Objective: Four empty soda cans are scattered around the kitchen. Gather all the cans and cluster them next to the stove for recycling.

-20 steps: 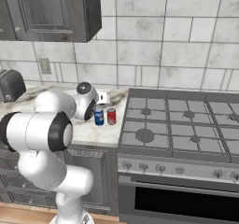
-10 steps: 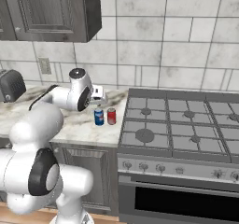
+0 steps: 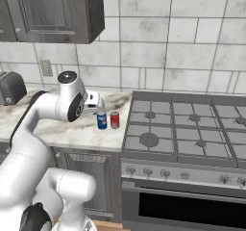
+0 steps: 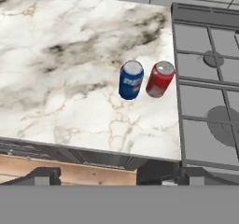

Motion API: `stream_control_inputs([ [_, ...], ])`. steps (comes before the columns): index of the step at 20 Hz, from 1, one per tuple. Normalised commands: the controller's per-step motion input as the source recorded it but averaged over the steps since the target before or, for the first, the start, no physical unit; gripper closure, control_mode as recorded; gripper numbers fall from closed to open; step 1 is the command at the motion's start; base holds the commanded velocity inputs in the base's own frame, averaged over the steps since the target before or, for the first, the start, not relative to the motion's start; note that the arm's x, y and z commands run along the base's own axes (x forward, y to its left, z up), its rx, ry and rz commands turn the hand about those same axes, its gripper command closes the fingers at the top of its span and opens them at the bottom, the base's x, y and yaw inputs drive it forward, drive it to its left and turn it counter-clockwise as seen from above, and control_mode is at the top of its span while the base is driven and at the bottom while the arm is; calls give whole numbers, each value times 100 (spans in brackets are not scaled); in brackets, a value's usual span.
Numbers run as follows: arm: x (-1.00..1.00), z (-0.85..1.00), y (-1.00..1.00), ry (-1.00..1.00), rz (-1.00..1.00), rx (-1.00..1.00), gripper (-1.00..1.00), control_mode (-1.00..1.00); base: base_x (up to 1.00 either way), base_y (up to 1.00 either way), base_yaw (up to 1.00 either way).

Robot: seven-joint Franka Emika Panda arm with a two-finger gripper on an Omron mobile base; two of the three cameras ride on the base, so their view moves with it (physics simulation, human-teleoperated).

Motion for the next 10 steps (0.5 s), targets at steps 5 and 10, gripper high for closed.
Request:
stream_control_inputs([
  [5,-75,21,-2,-2,0,0,-100,-100,0,0,0],
  [10,-46,8,-7,-1,0,0,-100,100,-33,-4,0],
])
